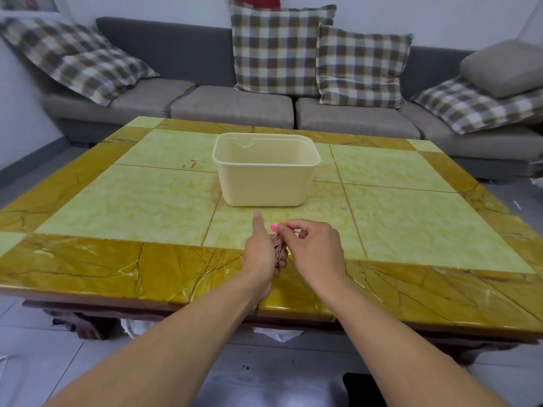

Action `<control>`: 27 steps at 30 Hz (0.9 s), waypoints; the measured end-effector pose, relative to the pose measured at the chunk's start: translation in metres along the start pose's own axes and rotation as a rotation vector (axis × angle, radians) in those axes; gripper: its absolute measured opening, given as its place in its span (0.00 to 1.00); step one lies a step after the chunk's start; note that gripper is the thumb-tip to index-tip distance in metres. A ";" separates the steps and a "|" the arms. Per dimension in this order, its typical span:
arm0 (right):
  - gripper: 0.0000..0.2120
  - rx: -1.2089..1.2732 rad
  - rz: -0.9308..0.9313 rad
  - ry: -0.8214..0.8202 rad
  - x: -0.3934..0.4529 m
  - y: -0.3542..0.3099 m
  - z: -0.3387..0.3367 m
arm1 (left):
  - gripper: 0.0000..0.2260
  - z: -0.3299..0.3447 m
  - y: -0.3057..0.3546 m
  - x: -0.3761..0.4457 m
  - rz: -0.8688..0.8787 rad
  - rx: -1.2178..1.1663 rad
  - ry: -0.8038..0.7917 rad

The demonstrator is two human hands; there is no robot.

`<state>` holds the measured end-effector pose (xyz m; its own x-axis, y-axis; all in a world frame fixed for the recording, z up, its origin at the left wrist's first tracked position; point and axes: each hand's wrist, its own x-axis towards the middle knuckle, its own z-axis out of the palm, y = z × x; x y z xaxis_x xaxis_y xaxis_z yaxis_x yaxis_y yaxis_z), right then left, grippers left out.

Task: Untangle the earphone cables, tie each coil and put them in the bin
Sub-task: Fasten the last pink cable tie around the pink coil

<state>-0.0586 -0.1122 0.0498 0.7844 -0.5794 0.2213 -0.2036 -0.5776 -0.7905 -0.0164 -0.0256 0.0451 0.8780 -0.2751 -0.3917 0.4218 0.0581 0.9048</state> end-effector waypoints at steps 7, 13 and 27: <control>0.07 0.003 -0.047 -0.010 0.000 -0.007 -0.005 | 0.26 -0.008 0.005 0.002 0.243 0.113 -0.016; 0.12 -0.054 -0.132 -0.116 -0.008 -0.008 -0.002 | 0.25 -0.008 0.010 -0.006 0.339 0.128 -0.011; 0.10 0.568 0.356 -0.363 -0.003 -0.008 -0.026 | 0.27 -0.019 0.018 0.004 0.316 0.058 -0.133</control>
<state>-0.0743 -0.1205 0.0703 0.8913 -0.3930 -0.2263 -0.2249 0.0504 -0.9731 -0.0011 -0.0077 0.0571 0.9244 -0.3751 -0.0685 0.1164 0.1066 0.9875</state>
